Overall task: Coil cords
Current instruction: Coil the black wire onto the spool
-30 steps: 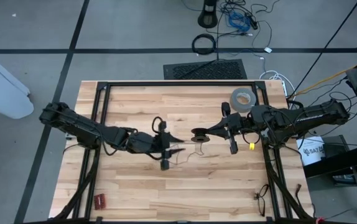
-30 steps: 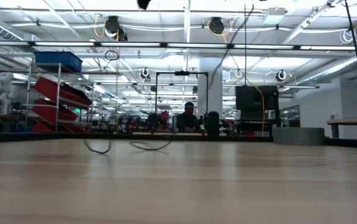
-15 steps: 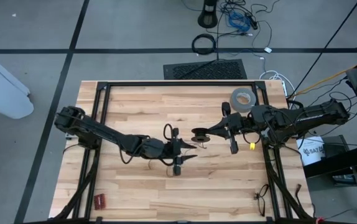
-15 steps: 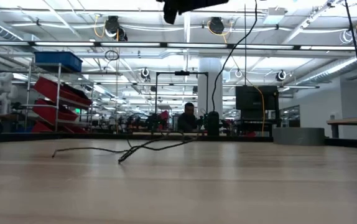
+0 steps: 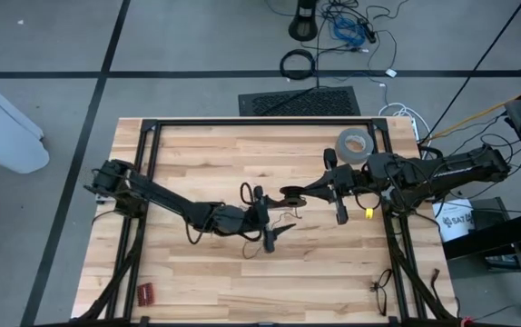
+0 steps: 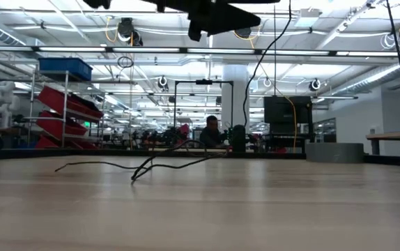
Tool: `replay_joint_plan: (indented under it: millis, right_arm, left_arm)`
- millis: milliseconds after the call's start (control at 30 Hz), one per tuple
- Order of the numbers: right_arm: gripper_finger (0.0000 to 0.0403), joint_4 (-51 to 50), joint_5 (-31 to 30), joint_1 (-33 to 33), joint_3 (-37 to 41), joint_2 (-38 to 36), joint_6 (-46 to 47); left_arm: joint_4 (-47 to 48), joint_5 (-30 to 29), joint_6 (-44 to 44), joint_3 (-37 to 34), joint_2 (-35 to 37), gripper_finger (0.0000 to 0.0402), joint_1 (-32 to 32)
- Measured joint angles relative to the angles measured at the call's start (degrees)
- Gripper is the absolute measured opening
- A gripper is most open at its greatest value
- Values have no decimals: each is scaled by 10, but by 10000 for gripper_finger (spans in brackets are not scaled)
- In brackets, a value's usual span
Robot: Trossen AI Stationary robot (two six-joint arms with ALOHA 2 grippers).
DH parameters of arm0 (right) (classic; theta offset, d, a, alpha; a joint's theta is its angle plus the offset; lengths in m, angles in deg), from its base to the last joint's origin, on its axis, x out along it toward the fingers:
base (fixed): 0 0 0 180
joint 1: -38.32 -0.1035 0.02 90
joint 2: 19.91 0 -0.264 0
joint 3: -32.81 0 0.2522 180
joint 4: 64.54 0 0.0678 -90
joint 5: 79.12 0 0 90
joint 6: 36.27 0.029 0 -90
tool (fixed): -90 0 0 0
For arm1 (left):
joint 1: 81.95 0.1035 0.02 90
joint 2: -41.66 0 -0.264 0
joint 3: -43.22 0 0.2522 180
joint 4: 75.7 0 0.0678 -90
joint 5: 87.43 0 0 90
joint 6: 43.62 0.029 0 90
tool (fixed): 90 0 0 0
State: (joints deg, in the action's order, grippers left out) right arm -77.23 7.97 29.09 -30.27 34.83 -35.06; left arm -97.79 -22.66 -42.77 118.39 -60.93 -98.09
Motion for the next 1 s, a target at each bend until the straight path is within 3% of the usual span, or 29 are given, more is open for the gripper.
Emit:
replay_joint_plan:
  millis: [100,433,833,1000]
  right_arm:
    - [0,0,0,0,0,0,0]
    - [0,3,0,0,0,0,-3]
    - [0,4,0,-3,0,0,-3]
    - [0,4,0,-2,0,0,-6]
  left_arm:
    - [-61,-20,4,0,-27,283,0]
    - [-196,-8,22,0,-98,283,0]
    - [-206,-4,41,0,-98,283,2]
    - [-203,32,40,0,-98,280,8]
